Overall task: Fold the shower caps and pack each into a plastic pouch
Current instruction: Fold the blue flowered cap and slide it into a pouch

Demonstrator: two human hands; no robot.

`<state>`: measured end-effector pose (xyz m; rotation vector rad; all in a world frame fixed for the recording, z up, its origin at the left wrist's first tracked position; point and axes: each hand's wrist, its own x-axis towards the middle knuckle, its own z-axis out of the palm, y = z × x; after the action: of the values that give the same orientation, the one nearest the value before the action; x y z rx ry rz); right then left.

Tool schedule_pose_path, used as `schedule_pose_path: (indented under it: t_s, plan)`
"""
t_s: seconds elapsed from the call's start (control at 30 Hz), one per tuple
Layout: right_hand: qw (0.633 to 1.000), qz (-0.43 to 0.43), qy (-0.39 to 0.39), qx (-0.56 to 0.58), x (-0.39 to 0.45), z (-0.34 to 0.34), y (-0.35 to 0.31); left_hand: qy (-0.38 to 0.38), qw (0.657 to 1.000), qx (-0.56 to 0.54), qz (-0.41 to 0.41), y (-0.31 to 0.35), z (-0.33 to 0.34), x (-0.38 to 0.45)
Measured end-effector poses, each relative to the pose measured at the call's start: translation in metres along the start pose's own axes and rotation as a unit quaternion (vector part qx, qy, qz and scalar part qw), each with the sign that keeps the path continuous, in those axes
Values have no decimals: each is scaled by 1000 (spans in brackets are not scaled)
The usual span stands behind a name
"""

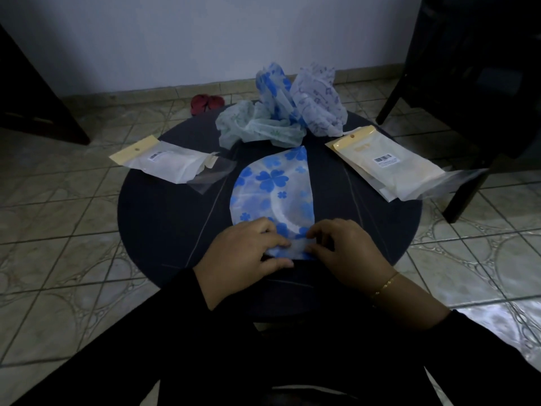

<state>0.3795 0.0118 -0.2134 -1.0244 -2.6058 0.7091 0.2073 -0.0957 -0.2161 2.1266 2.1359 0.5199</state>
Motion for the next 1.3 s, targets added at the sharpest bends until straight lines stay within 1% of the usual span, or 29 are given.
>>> schedule_pose_path:
  t_s: [0.07,0.17,0.23,0.3,0.4,0.53,0.6,0.7,0.8,0.9,1.0,1.07,1.13,1.2,1.27,1.3]
  plan:
    - [998,-25,10,-56,-1,-1,1,-24,1000,4,12,-3,-3,3]
    - [985,-87,27,-145,-4,-4,6,-33,999,9,29,-4,-5,9]
    - [979,-100,16,-175,-5,-6,9,-39,999,-5,21,-5,-5,13]
    - [979,-101,22,-176,-2,-5,9,-35,999,-39,0,-7,-6,16]
    - [988,-64,31,-140,2,-6,3,-20,997,-79,-12,-12,-4,15]
    - [994,-27,19,-107,7,-7,5,5,997,-67,-34,-22,-4,3]
    - [996,0,13,-85,9,-8,5,18,991,-104,-83,-28,-8,-2]
    - [997,38,16,-58,12,-8,4,3,965,-197,-173,-30,-14,-2]
    - [996,70,12,-50,14,-8,1,-14,954,-199,-223,-26,-14,1]
    - [994,103,16,-43,17,-7,-2,-11,941,-205,-268,-21,-12,6]
    - [990,131,14,-52,19,-5,-5,-11,943,-153,-294,-13,-14,9]
    - [987,146,18,-70,22,-3,-6,-9,955,-61,-291,-5,-15,11]
    - [985,158,36,-63,23,-3,-6,-8,960,45,-276,5,-17,13]
    - [987,148,44,-46,23,-3,-5,15,964,117,-239,11,-13,14]
    - [992,109,41,-49,22,-1,-4,67,974,146,-157,11,-7,14]
    - [994,87,41,-57,22,-1,-4,88,980,143,-109,9,-2,14]
